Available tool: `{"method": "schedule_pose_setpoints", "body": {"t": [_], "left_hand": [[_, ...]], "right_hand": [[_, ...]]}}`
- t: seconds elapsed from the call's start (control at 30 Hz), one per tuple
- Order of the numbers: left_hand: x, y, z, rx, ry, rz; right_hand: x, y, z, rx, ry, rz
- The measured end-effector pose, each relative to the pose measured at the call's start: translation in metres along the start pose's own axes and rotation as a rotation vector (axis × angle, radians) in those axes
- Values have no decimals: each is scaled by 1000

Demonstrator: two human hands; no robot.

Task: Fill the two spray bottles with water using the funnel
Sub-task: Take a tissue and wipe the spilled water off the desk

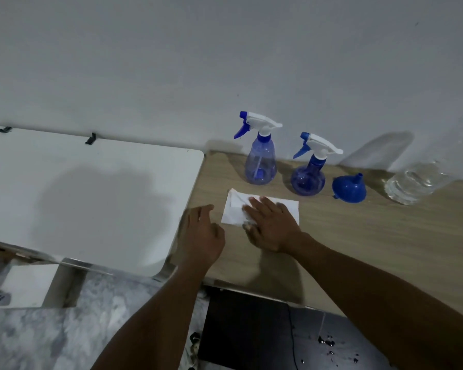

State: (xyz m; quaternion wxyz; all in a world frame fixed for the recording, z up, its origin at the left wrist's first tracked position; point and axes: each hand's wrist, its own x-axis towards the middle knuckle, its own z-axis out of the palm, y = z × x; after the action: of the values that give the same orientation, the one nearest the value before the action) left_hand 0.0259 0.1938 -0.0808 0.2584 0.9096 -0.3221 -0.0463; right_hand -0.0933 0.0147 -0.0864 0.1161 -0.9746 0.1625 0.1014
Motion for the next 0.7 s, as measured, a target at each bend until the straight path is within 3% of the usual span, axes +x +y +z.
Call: {"method": "schedule_pose_setpoints", "body": {"t": [0.23,0.33,0.43,0.53,0.63,0.7], "left_hand": [[-7,-7,-1,28,7,-14],[-4,-1,2,69,7,38],[-4,6,3,65,-2,51],[-6,6,4,58,-6,51],[-9,3,3,54,-13,46],[-10,3,3,52,-10,44]], "right_hand": [[15,0,-24,-51,285,-26],[22,1,-15,-48,146,-219],[23,4,7,-53,37,-221],[19,7,13,41,72,-114],[20,5,4,50,193,-137],[23,6,3,27,180,-170]]}}
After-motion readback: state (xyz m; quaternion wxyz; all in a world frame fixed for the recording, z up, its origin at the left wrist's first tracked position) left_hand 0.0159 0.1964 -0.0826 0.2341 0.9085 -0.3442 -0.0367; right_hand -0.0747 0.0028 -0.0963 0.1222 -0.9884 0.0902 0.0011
